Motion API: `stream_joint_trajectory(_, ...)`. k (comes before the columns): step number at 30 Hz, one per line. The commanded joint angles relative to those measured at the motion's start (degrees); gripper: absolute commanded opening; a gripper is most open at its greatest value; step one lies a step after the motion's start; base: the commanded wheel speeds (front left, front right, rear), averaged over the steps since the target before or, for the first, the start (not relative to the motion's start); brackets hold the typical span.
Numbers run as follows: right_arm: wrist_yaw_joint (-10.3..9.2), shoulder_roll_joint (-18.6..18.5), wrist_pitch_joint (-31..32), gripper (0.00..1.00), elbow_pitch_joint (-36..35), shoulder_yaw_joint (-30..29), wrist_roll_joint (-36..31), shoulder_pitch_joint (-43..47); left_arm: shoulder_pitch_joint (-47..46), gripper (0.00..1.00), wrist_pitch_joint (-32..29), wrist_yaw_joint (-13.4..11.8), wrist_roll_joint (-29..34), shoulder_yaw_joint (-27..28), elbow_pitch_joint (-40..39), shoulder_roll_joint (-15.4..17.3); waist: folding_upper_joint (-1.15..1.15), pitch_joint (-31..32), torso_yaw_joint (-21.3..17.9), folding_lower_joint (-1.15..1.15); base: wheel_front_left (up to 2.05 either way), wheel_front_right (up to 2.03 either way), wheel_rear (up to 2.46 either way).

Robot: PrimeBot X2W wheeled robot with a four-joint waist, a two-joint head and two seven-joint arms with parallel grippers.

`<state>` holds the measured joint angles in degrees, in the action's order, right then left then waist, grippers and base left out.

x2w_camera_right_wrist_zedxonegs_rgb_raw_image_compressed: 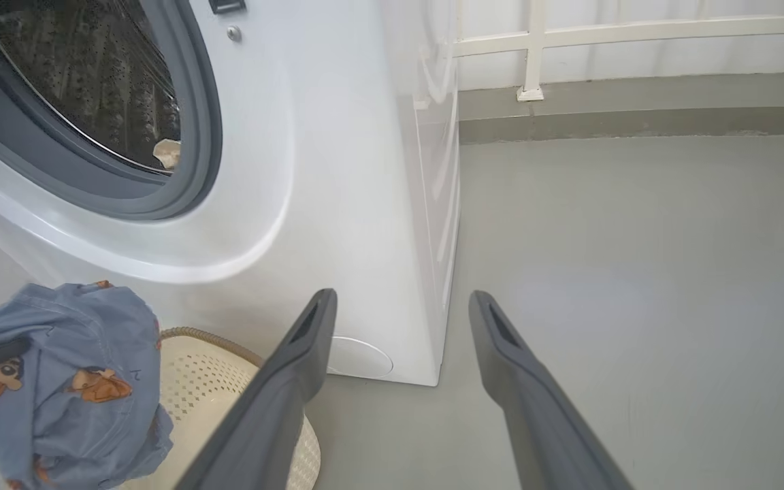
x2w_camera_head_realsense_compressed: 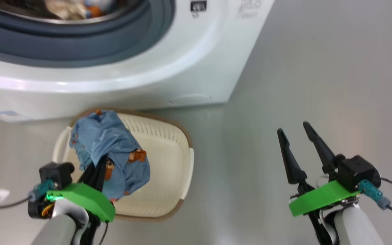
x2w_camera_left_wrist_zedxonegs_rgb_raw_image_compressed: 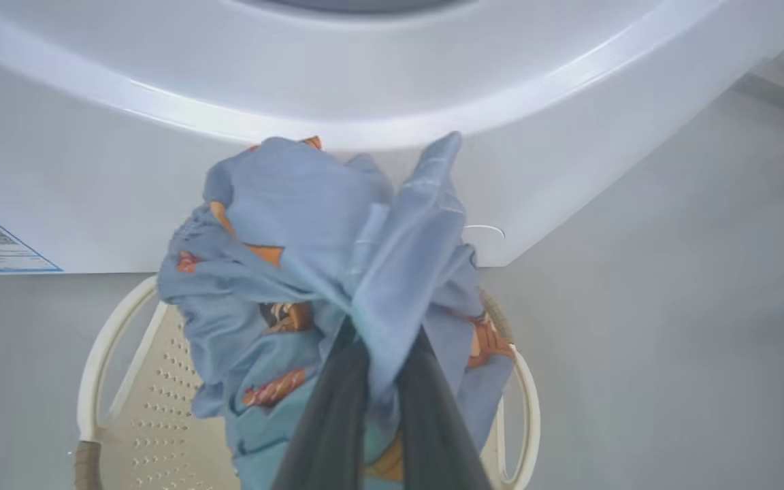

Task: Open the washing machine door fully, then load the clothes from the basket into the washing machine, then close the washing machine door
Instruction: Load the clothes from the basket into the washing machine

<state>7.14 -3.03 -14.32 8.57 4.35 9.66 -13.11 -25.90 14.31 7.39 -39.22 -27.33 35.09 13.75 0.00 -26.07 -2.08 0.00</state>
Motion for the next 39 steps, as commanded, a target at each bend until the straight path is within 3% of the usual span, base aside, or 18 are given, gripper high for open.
stream_joint_trajectory(1,0.35,0.15,-0.68,1.0,-0.71,1.01,-0.56,1.75,2.04,0.0,0.68,-0.12,1.76,3.53,-2.72,1.1,0.0,7.52,3.59,0.0,0.0,0.0,0.0)
stream_joint_trajectory(15,0.35,-0.63,-0.27,1.0,0.24,1.05,-0.9,8.28,18.16,0.0,0.68,-0.38,16.75,22.38,-22.19,-4.05,0.0,22.14,4.7,0.0,0.0,0.0,0.0)
stream_joint_trajectory(21,0.35,-1.04,0.73,1.0,-2.08,-0.05,-0.41,10.49,23.13,0.0,0.69,-1.49,20.47,26.5,-28.08,-6.33,0.0,25.5,4.58,0.0,0.0,0.0,0.0)
stream_joint_trajectory(31,0.35,-1.38,2.16,1.0,-5.68,-0.76,-0.57,12.1,27.53,0.0,0.69,-2.1,23.86,30.56,-35.4,-7.97,0.0,25.78,4.72,0.0,0.0,0.0,0.0)
stream_joint_trajectory(39,0.35,-1.1,2.27,1.0,-6.31,-0.9,-0.93,12.52,27.86,0.0,0.69,-1.6,25.47,32.26,-36.69,-8.77,0.0,25.29,4.8,0.0,0.0,0.0,0.0)
